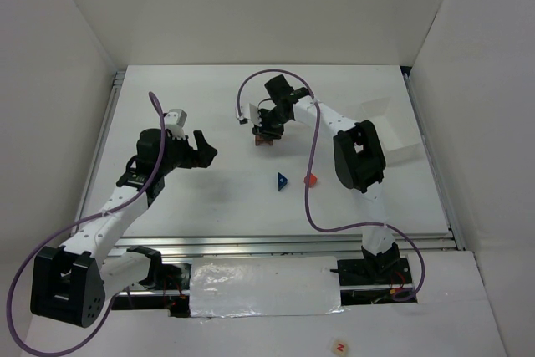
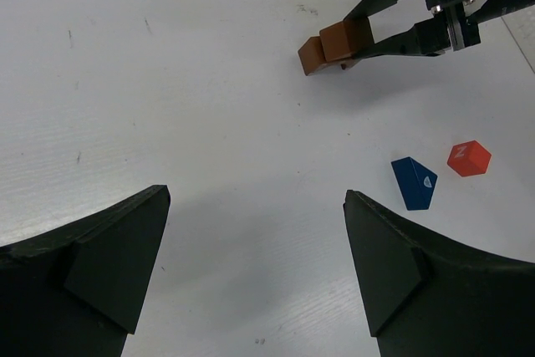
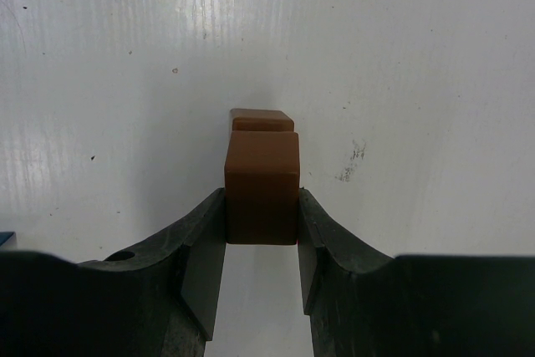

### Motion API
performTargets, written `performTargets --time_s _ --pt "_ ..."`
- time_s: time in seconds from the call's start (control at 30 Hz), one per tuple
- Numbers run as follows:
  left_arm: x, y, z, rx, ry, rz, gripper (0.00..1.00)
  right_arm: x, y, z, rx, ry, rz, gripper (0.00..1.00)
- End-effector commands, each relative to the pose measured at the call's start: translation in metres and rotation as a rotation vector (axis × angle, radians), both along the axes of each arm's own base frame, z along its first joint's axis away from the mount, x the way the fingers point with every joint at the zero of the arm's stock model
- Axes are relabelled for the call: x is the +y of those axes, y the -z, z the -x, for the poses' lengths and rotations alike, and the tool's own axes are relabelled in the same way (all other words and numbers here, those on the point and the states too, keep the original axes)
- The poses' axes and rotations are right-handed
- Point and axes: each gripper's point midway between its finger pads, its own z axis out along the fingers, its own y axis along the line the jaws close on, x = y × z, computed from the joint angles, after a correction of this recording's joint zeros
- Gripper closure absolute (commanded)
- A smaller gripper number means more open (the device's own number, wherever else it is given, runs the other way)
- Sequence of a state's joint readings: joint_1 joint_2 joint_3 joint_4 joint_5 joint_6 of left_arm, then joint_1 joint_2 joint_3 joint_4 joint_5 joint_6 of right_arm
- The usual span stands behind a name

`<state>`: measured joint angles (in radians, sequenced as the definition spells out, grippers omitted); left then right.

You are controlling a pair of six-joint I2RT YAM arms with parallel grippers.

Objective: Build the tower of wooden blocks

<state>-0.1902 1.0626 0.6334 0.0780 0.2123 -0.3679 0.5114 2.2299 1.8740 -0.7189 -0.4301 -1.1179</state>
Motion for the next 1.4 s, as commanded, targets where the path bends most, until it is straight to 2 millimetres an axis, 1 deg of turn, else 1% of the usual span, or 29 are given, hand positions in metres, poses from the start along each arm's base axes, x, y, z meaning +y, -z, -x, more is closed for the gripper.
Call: performTargets --time_s 0.0,0.4,0.57,0.67,1.37 --pt "-0.0024 -0.0137 -0.0062 -0.063 0.021 0.004 0.01 0.0003 -0.0042 -0.0052 -0.011 -0.007 -0.009 0.91" --pt "-0.0019 -0.015 -0.0064 -0.068 0.02 0.004 0.01 -0.0001 -0.0001 -0.0051 -0.01 -0.006 -0.002 0.89" --pt "0.0006 -0.0108 -0.0074 -0.053 0.006 -0.006 0.01 -0.0004 0.0028 -0.0061 -0.015 -0.002 0.004 0.87" --pt "0.001 -0.0116 -0.0083 -0.052 0.004 -0.009 0.01 -0.0008 0.005 -0.008 -0.018 0.003 0.004 0.87" --pt "-0.002 -0.0106 -0.0075 -0.055 0.02 -0.003 0.01 0.0042 0.0055 -0.0043 -0.012 -0.014 -0.003 0.84"
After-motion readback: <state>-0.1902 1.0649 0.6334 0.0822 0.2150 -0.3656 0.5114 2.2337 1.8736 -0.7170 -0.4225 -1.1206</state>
